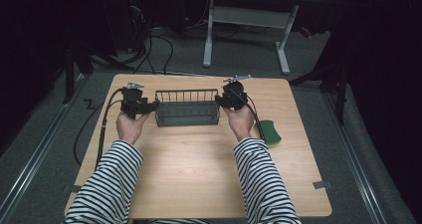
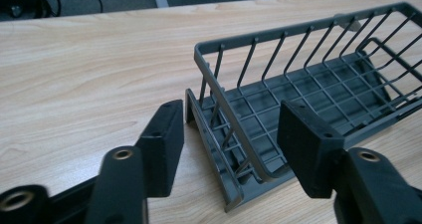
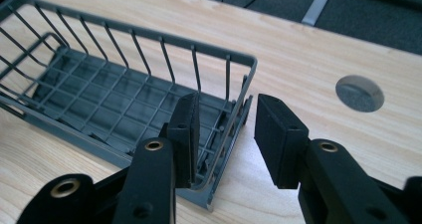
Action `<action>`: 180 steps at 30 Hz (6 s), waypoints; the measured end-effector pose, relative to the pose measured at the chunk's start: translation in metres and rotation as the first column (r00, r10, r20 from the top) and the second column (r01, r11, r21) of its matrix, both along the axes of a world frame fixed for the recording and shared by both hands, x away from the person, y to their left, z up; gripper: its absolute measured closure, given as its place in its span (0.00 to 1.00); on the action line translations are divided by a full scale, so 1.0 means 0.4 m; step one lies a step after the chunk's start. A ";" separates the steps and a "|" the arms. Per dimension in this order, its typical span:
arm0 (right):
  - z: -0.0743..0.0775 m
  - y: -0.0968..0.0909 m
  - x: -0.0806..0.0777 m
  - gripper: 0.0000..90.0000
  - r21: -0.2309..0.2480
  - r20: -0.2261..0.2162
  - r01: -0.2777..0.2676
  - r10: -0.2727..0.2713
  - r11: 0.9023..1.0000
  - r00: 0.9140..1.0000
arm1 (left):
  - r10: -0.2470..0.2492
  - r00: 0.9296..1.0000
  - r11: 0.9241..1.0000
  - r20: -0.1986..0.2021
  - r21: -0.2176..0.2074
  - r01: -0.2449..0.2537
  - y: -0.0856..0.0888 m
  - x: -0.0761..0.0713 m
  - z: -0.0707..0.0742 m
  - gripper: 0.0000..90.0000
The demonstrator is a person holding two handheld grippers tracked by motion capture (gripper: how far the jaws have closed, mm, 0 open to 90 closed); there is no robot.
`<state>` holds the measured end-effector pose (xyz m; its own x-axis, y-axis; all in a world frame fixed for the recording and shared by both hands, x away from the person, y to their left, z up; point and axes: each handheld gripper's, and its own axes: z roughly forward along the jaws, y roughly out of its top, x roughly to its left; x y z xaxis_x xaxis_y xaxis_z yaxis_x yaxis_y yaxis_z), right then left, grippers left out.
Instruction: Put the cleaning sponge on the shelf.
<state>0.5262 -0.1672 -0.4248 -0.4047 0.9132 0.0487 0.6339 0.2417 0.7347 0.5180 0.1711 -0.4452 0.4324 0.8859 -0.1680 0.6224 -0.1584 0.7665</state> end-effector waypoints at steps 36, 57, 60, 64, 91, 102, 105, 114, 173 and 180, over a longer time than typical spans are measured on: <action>-0.023 -0.068 -0.070 0.85 -0.038 -0.098 -0.058 0.054 0.998 0.994 | -0.148 0.989 0.988 -0.028 0.033 0.149 -0.068 -0.069 0.010 0.83; -0.018 -0.130 -0.140 0.83 -0.001 -0.155 -0.096 0.095 0.995 0.983 | -0.214 0.977 0.975 -0.018 0.064 0.215 -0.108 -0.153 0.013 0.81; -0.015 -0.131 -0.152 0.83 -0.018 -0.158 -0.099 0.095 0.995 0.983 | -0.221 0.975 0.974 -0.018 0.056 0.222 -0.110 -0.167 0.012 0.81; -0.012 -0.130 -0.170 0.83 -0.041 -0.162 -0.113 0.105 0.993 0.981 | -0.231 0.973 0.972 -0.018 0.050 0.231 -0.108 -0.183 0.012 0.80; -0.014 -0.157 -0.284 0.65 -0.007 -0.155 -0.135 0.132 0.991 0.979 | -0.264 0.964 0.964 0.009 0.026 0.264 -0.100 -0.279 0.001 0.71; 0.023 -0.221 -0.315 0.51 0.037 -0.019 -0.050 0.051 0.998 0.999 | -0.204 0.975 0.976 0.084 -0.053 0.209 -0.040 -0.297 -0.003 0.43; 0.014 -0.248 -0.324 0.49 0.041 -0.010 -0.018 0.018 0.999 1.000 | -0.184 0.974 0.978 0.130 -0.070 0.195 -0.013 -0.311 -0.012 0.43; -0.015 -0.344 -0.355 0.45 0.047 -0.005 0.073 -0.073 0.996 0.997 | -0.120 0.987 0.992 0.103 -0.036 0.125 0.046 -0.331 -0.073 0.43; -0.172 -0.379 -0.120 0.33 -0.164 -0.373 0.145 -0.197 0.976 0.907 | 0.023 1.000 0.990 0.012 0.141 -0.025 0.077 -0.300 -0.229 0.31; -0.159 -0.377 -0.126 0.33 -0.170 -0.368 0.185 -0.236 0.968 0.899 | 0.007 1.000 0.989 0.013 0.145 -0.009 0.074 -0.301 -0.229 0.30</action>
